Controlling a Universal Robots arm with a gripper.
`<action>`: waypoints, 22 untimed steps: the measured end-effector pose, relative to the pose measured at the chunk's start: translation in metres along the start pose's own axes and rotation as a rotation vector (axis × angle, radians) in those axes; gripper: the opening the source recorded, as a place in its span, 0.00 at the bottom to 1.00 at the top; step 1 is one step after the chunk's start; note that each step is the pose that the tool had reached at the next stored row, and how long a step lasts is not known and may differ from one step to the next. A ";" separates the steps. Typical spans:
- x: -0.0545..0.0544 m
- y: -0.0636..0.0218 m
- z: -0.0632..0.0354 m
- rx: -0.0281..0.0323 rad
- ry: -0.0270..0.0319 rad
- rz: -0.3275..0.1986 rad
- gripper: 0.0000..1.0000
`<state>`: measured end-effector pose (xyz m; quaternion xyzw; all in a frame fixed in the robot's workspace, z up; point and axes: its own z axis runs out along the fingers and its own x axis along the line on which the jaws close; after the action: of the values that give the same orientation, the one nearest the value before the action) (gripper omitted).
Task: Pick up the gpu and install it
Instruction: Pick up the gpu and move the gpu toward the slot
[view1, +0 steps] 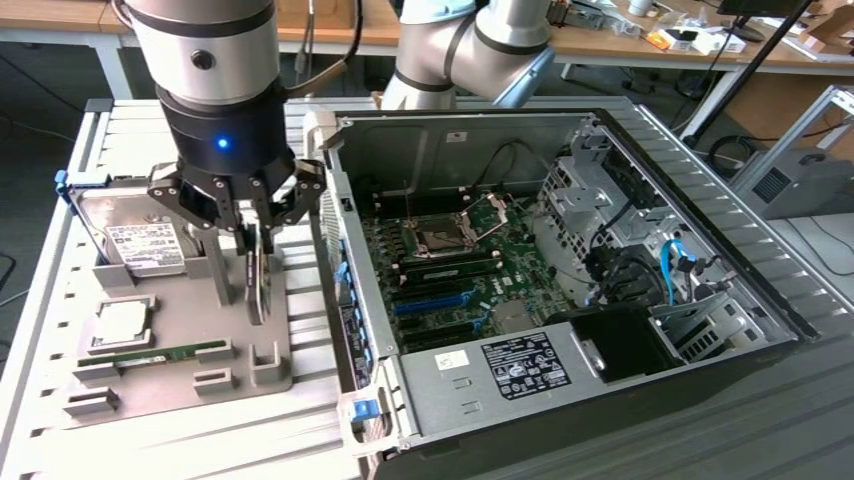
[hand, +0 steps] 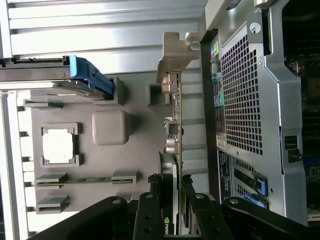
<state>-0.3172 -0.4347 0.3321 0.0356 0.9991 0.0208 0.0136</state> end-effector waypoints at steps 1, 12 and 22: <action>0.000 0.0001 -0.0026 0.0000 0.0000 0.000 0.27; -0.001 0.0008 -0.0198 0.0000 0.0000 0.000 0.27; -0.001 0.0014 -0.0338 0.0001 0.0001 0.000 0.27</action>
<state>-0.3172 -0.4347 0.3660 0.0356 0.9991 0.0207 0.0136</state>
